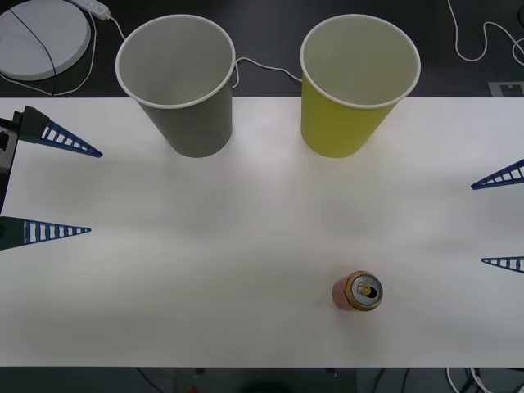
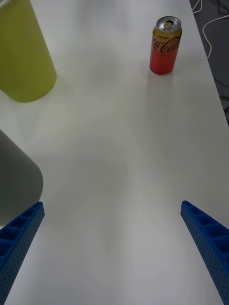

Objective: Put the can into the green bin and the plastic bottle into the gray bin

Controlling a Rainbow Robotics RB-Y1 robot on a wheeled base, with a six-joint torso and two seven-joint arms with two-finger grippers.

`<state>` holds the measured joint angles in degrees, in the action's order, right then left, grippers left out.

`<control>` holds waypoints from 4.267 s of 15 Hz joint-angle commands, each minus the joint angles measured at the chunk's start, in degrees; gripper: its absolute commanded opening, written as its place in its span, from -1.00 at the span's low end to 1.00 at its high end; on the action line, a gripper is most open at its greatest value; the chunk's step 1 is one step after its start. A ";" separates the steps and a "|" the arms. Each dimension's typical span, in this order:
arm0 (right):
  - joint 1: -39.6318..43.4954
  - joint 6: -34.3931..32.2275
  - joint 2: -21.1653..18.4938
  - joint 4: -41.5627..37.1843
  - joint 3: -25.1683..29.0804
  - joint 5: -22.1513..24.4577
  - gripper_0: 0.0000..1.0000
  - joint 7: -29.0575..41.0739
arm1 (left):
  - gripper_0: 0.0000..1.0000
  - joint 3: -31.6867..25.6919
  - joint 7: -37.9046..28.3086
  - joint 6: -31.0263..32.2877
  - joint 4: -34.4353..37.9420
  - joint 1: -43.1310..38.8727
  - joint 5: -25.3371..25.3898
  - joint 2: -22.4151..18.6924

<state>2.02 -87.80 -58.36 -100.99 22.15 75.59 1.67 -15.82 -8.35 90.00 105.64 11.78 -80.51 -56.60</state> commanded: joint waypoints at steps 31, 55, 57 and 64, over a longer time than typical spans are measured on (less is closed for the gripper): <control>-4.04 0.62 1.58 41.75 -26.81 -24.87 1.00 -46.05 | 1.00 0.00 0.00 0.00 0.00 0.00 0.00 0.00; -6.77 7.73 21.97 49.48 -35.42 -24.96 1.00 -53.70 | 1.00 0.00 0.00 0.00 0.00 0.00 0.00 0.00; -7.12 8.96 23.12 49.48 -36.12 -24.87 1.00 -54.05 | 1.00 0.00 0.00 0.00 0.00 0.00 0.00 0.00; -8.26 11.87 26.19 49.48 -37.27 -24.87 1.00 -55.28 | 1.00 0.00 0.00 0.00 0.00 0.00 0.00 0.00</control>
<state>-6.18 -76.00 -32.35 -51.50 -15.12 50.68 -53.54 -15.82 -8.35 90.00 105.64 11.78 -80.51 -56.60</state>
